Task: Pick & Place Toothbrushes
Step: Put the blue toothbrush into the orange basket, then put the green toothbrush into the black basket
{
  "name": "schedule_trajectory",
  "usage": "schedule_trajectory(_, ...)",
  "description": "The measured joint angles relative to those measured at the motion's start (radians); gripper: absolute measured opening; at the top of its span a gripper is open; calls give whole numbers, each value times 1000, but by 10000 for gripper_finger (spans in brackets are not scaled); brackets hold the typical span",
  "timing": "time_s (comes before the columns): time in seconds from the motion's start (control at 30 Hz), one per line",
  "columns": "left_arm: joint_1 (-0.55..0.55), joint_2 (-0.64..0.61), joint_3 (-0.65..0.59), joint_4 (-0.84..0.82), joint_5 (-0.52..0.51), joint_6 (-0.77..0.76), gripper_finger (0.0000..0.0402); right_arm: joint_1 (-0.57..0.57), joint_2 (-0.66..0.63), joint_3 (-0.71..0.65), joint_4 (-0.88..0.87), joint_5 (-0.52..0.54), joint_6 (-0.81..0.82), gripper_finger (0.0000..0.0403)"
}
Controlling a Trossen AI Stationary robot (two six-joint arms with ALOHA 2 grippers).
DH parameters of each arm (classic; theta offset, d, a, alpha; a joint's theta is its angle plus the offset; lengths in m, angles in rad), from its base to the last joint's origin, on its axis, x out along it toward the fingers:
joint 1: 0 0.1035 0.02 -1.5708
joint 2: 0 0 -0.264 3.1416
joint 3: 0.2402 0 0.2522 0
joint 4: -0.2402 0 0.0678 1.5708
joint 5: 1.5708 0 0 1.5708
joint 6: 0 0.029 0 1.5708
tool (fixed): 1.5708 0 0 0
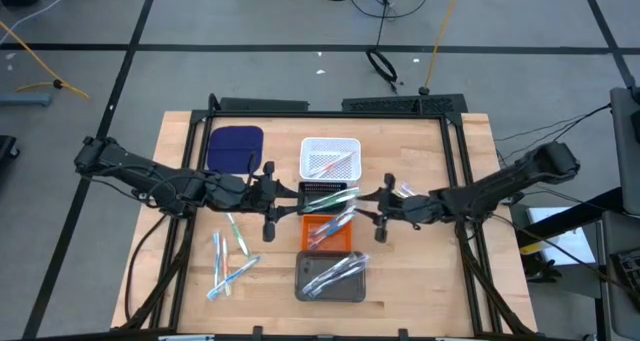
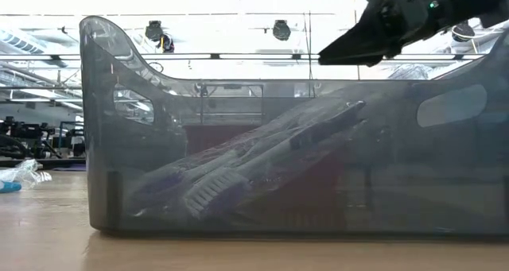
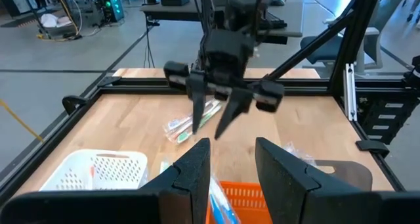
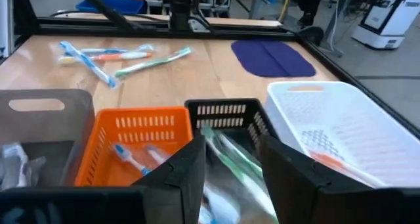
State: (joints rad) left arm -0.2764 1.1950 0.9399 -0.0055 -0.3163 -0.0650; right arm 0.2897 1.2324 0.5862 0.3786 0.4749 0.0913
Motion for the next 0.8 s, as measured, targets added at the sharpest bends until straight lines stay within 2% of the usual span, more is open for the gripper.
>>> schedule_trajectory(0.07,0,0,0,-1,0,0,120,0,-52,-12,-56,9,-6,134)
schedule_trajectory(0.27,0,0,0,-2,0,0,120,0,-169,-14,-293,126,39,134)
schedule_trajectory(0.47,0,0,0,-8,0,3,120,-2,-239,-14,-515,130,135,134)
schedule_trajectory(0.8,0,0,0,-11,0,8,120,-2,-250,-14,-826,116,401,134)
